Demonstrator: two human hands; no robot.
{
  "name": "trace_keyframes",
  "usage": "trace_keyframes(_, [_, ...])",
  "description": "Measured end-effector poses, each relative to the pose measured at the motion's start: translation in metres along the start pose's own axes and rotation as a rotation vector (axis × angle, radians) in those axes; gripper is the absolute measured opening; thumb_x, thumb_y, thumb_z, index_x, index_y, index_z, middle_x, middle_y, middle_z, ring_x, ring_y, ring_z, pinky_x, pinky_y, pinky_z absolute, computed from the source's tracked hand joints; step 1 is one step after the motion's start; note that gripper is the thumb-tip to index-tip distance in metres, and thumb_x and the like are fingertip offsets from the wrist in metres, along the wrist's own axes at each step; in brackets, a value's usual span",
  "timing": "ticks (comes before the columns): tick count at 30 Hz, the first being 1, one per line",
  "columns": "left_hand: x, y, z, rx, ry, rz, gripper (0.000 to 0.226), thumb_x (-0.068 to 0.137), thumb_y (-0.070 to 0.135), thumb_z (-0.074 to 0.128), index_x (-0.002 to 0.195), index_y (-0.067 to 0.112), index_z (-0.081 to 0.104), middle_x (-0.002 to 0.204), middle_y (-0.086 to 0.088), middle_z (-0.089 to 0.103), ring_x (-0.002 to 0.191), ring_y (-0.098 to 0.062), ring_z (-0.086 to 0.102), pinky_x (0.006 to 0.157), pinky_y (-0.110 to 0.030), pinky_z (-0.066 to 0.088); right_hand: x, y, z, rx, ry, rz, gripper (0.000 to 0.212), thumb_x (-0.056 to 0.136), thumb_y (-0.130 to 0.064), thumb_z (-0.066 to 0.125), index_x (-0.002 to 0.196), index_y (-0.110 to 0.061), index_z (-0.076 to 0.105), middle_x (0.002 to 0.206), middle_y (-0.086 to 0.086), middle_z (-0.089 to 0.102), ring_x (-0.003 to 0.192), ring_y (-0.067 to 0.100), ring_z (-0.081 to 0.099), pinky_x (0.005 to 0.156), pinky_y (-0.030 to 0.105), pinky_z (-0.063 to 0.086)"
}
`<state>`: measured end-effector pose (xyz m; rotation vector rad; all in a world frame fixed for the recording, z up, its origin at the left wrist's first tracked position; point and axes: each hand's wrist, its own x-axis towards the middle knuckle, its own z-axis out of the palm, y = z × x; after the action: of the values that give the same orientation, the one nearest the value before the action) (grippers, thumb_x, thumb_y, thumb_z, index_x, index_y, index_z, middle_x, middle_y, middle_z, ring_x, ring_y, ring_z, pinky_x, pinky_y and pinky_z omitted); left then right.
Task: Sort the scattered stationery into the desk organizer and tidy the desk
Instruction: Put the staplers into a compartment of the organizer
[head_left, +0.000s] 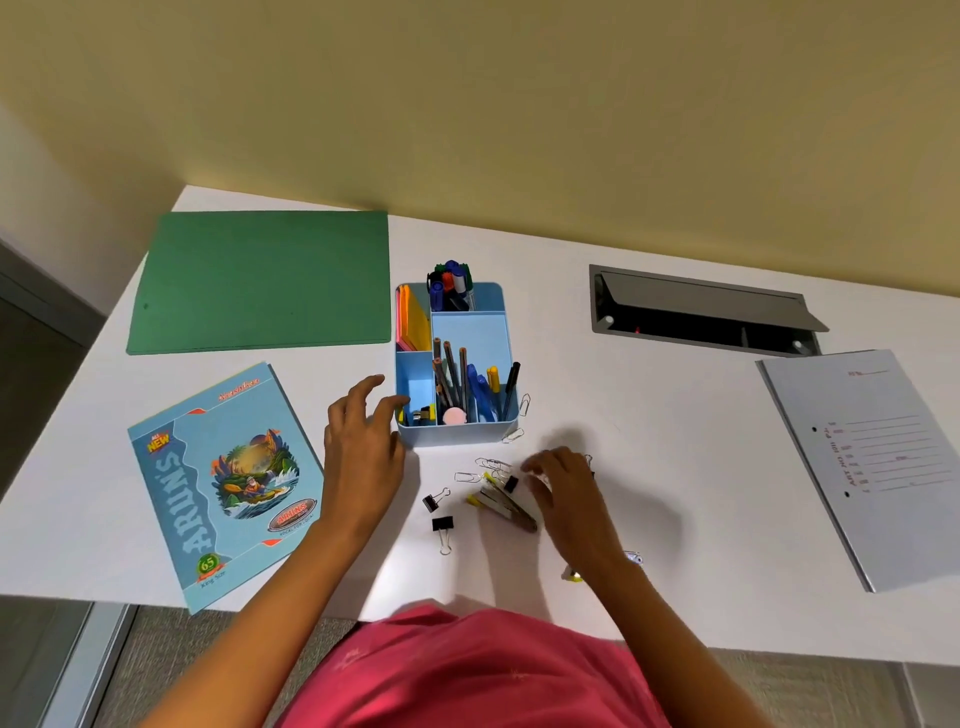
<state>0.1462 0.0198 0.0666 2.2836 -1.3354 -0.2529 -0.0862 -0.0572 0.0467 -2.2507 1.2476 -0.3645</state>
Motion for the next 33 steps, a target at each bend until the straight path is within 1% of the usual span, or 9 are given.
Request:
trace_keyframes(2, [0.0, -0.001, 0.0, 0.003, -0.001, 0.01, 0.045, 0.078, -0.005, 0.065, 0.12, 0.012, 0.061, 0.139, -0.015, 0.045, 0.121, -0.037, 0.041, 0.092, -0.05, 0.045, -0.011, 0.023, -0.008, -0.004, -0.153, 0.059, 0.018, 0.084, -0.016, 0.069, 0.101, -0.013, 0.065, 0.103, 0.001, 0.057, 0.1, 0.022, 0.053, 0.082, 0.022, 0.043])
trace_keyframes(4, [0.001, -0.001, 0.001, 0.004, -0.003, 0.015, 0.045, 0.078, -0.005, 0.065, 0.12, 0.011, 0.061, 0.139, -0.015, 0.046, 0.121, -0.037, 0.041, 0.092, -0.05, 0.045, -0.022, 0.039, -0.019, -0.021, -0.293, 0.076, 0.03, 0.078, -0.019, 0.074, 0.106, -0.015, 0.064, 0.11, -0.001, 0.055, 0.104, 0.017, 0.047, 0.076, 0.011, 0.042])
trace_keyframes(5, [0.001, -0.001, 0.002, 0.006, -0.005, 0.015, 0.045, 0.079, -0.004, 0.065, 0.12, 0.011, 0.061, 0.139, -0.014, 0.046, 0.121, -0.037, 0.041, 0.092, -0.05, 0.045, -0.028, 0.045, -0.023, -0.031, -0.355, 0.094, 0.036, 0.076, -0.019, 0.076, 0.109, -0.017, 0.062, 0.113, -0.004, 0.052, 0.105, 0.014, 0.044, 0.072, 0.011, 0.046])
trace_keyframes(9, [0.001, 0.0, 0.003, 0.01, -0.002, 0.018, 0.043, 0.079, -0.004, 0.065, 0.12, 0.01, 0.061, 0.138, -0.015, 0.047, 0.12, -0.038, 0.041, 0.092, -0.051, 0.044, -0.043, 0.06, -0.027, -0.192, -0.441, 0.06, 0.055, 0.067, -0.021, 0.08, 0.116, -0.024, 0.056, 0.117, -0.009, 0.046, 0.108, 0.011, 0.04, 0.08, 0.025, 0.047])
trace_keyframes(12, [0.001, 0.001, 0.003, 0.009, 0.002, 0.016, 0.044, 0.078, -0.004, 0.066, 0.119, 0.009, 0.061, 0.137, -0.016, 0.047, 0.12, -0.038, 0.042, 0.091, -0.051, 0.045, -0.049, 0.064, -0.024, -0.231, -0.471, -0.003, 0.06, 0.067, -0.022, 0.079, 0.12, -0.024, 0.054, 0.119, -0.008, 0.046, 0.107, 0.013, 0.041, 0.08, 0.025, 0.046])
trace_keyframes(18, [0.002, 0.003, 0.003, 0.011, 0.008, 0.013, 0.043, 0.078, -0.004, 0.067, 0.119, 0.008, 0.061, 0.136, -0.017, 0.048, 0.12, -0.039, 0.043, 0.091, -0.052, 0.045, -0.051, 0.062, -0.02, -0.258, -0.433, -0.088, 0.034, 0.078, -0.018, 0.069, 0.11, -0.022, 0.057, 0.116, -0.006, 0.05, 0.103, 0.016, 0.048, 0.079, 0.026, 0.048])
trace_keyframes(22, [0.002, 0.0, 0.004, 0.031, -0.002, 0.018, 0.045, 0.077, -0.004, 0.067, 0.12, 0.008, 0.06, 0.136, -0.016, 0.048, 0.118, -0.039, 0.043, 0.09, -0.052, 0.045, -0.049, 0.06, -0.022, -0.192, -0.379, -0.079, 0.024, 0.085, -0.015, 0.063, 0.108, -0.021, 0.058, 0.112, -0.005, 0.049, 0.1, 0.011, 0.048, 0.077, 0.023, 0.047])
trace_keyframes(28, [0.004, 0.001, 0.005, 0.04, -0.014, 0.017, 0.048, 0.076, -0.006, 0.065, 0.122, 0.007, 0.059, 0.136, -0.018, 0.047, 0.119, -0.04, 0.042, 0.092, -0.053, 0.045, -0.043, 0.055, -0.034, -0.044, -0.246, -0.103, 0.026, 0.085, -0.014, 0.066, 0.108, -0.023, 0.056, 0.107, -0.008, 0.047, 0.094, 0.005, 0.054, 0.077, 0.023, 0.05])
trace_keyframes(33, [0.004, 0.004, 0.006, 0.018, -0.018, -0.004, 0.059, 0.075, -0.011, 0.058, 0.13, 0.009, 0.053, 0.142, -0.016, 0.043, 0.124, -0.038, 0.038, 0.097, -0.052, 0.042, -0.037, 0.043, -0.047, -0.011, -0.143, -0.112, 0.029, 0.086, -0.013, 0.067, 0.111, -0.023, 0.056, 0.11, -0.012, 0.044, 0.098, -0.006, 0.049, 0.08, 0.006, 0.04])
